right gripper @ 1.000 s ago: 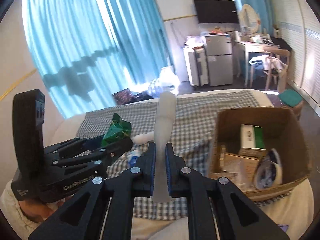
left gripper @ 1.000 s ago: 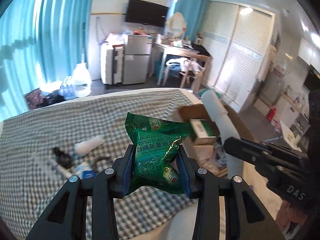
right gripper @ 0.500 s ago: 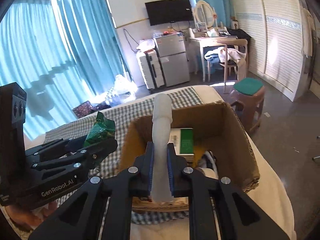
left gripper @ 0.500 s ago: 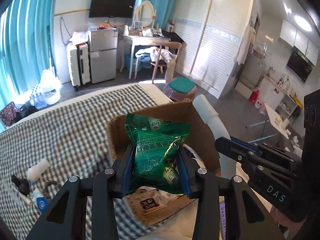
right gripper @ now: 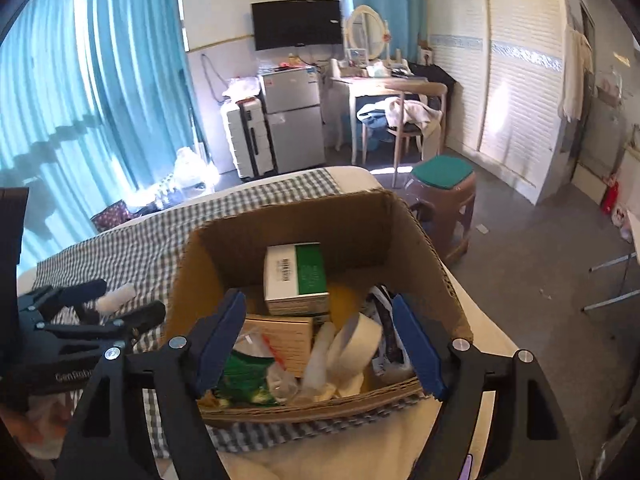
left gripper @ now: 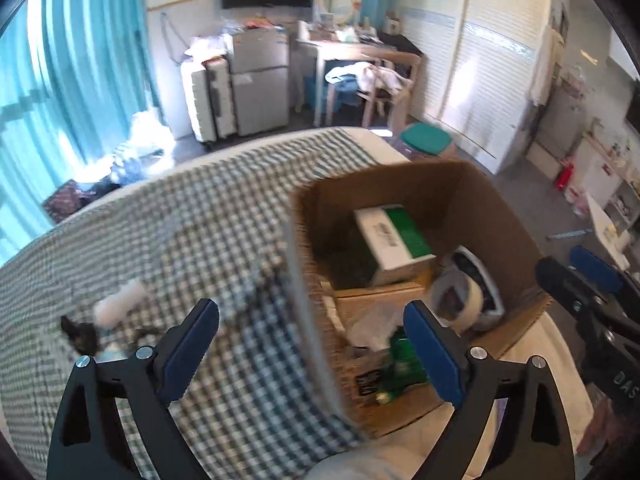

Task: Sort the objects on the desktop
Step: 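Open both tools to drop the green packet and foam tube into the box, then move both open tools back over the remaining items on the bed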

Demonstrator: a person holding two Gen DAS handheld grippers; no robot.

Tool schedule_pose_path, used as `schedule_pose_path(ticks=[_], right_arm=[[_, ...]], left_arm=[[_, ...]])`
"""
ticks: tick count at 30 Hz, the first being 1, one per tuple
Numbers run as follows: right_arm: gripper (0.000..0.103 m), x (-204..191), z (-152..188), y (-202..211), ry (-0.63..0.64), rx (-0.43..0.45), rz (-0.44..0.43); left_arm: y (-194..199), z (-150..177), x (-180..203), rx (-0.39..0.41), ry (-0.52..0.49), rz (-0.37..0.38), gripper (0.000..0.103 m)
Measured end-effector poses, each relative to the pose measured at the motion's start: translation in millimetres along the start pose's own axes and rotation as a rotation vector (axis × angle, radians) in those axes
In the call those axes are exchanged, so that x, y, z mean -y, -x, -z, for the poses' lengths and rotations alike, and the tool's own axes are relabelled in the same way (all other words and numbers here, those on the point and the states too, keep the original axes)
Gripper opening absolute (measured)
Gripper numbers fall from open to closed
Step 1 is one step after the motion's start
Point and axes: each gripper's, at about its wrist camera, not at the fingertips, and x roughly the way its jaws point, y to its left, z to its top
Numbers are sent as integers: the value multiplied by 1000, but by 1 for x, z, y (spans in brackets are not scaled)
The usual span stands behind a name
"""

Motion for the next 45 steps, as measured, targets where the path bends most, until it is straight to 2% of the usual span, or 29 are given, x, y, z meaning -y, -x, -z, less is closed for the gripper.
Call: schedule_pose_path(ticks=[5, 7, 11, 14, 18, 21, 26, 31, 37, 45], right_arm=[[76, -46, -1, 30, 72, 62, -46], [83, -65, -4, 44, 86, 103, -59], [91, -105, -6, 76, 130, 179, -108], [93, -126, -4, 92, 139, 210, -159], [95, -152, 6, 103, 140, 228, -266], [95, -173, 15, 99, 163, 226, -328], [95, -214, 35, 80, 182, 188, -424], [95, -237, 53, 50, 172, 126, -444], [95, -254, 74, 3, 223, 33, -411], [95, -272, 92, -72, 260, -74, -375]], left_arm=[[49, 6, -41, 105, 37, -127, 103], [72, 10, -56, 145, 37, -188, 103], [114, 27, -89, 211, 58, -250, 103], [137, 44, -119, 223, 101, -289, 103], [162, 72, -170, 220, 212, -336, 103], [170, 100, -209, 203, 270, -414, 103], [161, 143, -258, 135, 368, -471, 103], [137, 174, -284, 74, 456, -457, 103], [100, 190, -298, 8, 490, -444, 103], [43, 187, -314, -78, 526, -416, 103]])
